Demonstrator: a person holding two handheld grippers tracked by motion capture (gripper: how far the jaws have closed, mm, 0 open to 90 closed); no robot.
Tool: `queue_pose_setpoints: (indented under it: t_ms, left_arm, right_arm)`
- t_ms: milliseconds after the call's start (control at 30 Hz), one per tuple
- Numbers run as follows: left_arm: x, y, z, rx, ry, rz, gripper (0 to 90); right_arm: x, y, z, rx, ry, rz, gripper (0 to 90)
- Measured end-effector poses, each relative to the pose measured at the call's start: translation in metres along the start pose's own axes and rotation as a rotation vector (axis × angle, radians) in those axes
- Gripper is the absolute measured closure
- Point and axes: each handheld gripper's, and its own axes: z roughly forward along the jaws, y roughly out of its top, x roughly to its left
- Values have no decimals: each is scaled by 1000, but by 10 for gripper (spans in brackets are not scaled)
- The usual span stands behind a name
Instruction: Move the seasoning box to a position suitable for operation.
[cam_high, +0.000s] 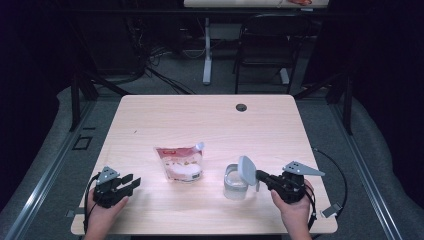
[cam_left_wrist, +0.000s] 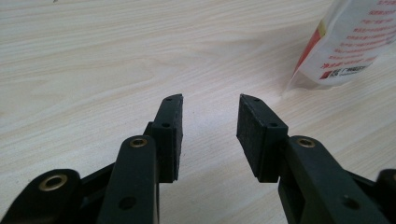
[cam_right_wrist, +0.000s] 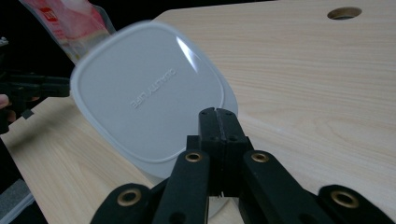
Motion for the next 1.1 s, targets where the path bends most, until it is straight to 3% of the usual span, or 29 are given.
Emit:
queue_pose_setpoints:
  t_ms: [100,200,333,700,1100]
  left_arm:
    - [0,0,0,-1,1,-1,611]
    - [1,0,0,-2,0,-1,611]
    - [0,0,-1,-3,0,-1,611]
    - [0,0,-1,-4,-2,2,605]
    - [0,1,-1,-2,-2,2,600]
  right_arm:
    - [-3,-4,1,24,4,31,900]
    - [-9,-8,-1,12,15,76,900]
    - [-11,-10,-2,6,18,95,900]
    - [-9,-17,-6,27,-54,52,851]
    - [1,-31,-12,75,-95,-7,806]
